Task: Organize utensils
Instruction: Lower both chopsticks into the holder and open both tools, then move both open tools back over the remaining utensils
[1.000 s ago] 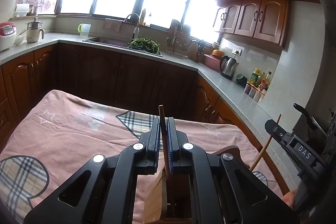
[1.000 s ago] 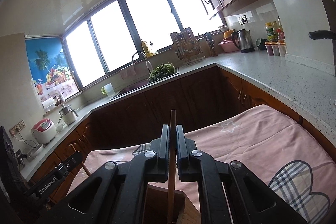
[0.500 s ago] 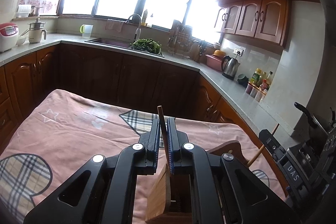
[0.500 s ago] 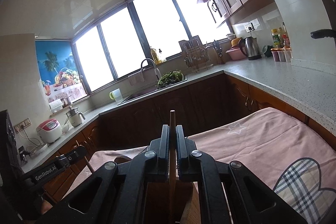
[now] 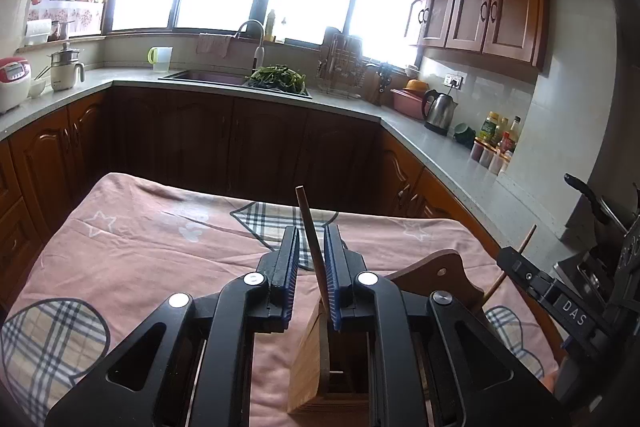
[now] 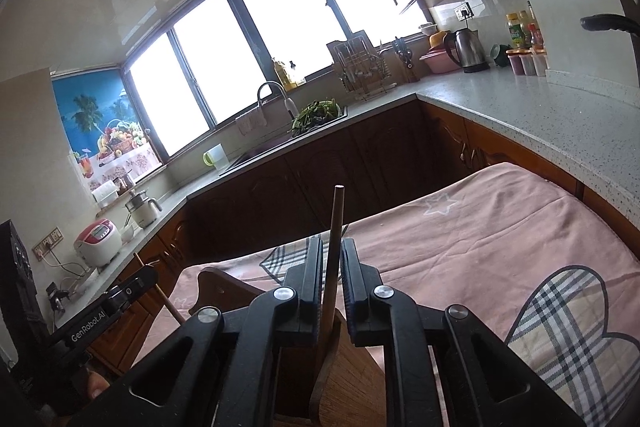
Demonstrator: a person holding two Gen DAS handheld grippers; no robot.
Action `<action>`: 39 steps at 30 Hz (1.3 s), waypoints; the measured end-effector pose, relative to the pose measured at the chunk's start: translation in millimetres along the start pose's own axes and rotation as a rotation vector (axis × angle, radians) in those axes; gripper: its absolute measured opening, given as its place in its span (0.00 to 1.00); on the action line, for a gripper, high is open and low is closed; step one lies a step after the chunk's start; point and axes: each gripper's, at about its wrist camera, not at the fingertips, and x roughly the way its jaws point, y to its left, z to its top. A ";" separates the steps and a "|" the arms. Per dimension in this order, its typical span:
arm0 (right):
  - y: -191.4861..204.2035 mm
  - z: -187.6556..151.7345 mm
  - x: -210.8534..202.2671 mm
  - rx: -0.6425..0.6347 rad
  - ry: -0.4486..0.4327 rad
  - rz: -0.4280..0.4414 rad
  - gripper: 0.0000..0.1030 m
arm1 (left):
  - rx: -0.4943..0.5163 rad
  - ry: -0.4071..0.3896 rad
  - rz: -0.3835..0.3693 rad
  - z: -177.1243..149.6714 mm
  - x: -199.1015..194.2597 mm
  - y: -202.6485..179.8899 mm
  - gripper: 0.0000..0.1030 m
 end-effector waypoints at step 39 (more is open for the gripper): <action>17.5 -109.4 -242.2 -0.105 0.114 -0.019 0.90 | 0.045 0.113 0.020 -131.7 -243.7 30.8 0.77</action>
